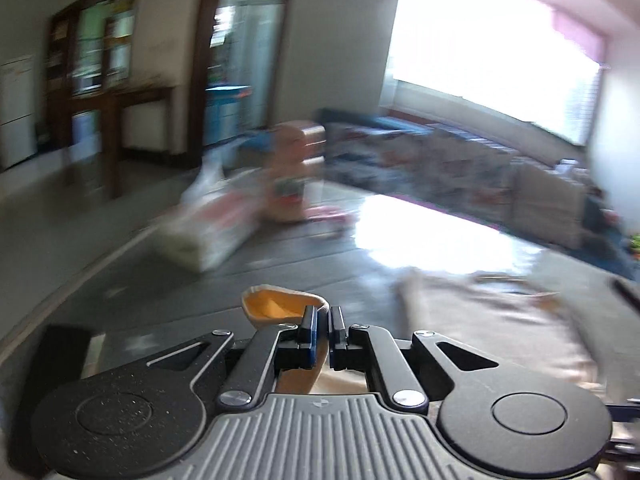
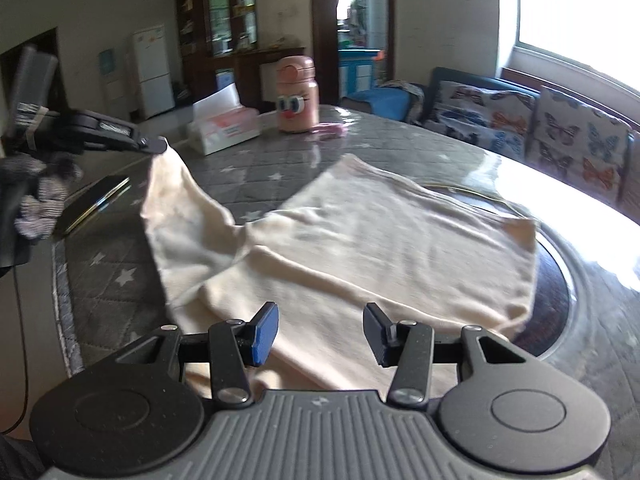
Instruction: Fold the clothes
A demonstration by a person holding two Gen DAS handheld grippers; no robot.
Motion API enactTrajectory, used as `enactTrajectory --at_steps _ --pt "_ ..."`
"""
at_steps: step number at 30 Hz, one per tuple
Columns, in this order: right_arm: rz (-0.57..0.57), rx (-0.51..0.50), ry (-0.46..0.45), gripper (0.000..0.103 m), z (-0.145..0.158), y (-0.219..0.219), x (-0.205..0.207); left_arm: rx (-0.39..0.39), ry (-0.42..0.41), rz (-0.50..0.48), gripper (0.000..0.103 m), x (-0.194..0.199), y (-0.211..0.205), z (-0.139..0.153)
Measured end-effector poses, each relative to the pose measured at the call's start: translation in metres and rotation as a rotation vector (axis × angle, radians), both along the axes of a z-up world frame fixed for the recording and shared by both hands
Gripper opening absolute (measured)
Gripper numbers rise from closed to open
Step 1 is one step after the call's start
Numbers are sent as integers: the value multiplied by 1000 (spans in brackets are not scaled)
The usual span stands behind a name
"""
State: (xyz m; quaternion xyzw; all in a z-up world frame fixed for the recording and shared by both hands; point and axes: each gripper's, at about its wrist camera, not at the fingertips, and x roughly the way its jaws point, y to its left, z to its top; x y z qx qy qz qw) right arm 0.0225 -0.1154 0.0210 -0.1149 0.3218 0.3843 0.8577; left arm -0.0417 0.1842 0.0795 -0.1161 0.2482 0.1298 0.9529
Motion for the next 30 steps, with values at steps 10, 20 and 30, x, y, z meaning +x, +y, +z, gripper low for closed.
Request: enactTrajectory --at_steps 10,20,30 --pt "-91 66 44 48 -2 -41 6 -48 -68 -423 6 25 -119 25" --pt "-121 90 102 48 -11 -63 6 11 26 -597 28 40 -170 -3" --pt "-181 98 165 47 -18 -68 18 118 89 -386 53 11 -94 -28"
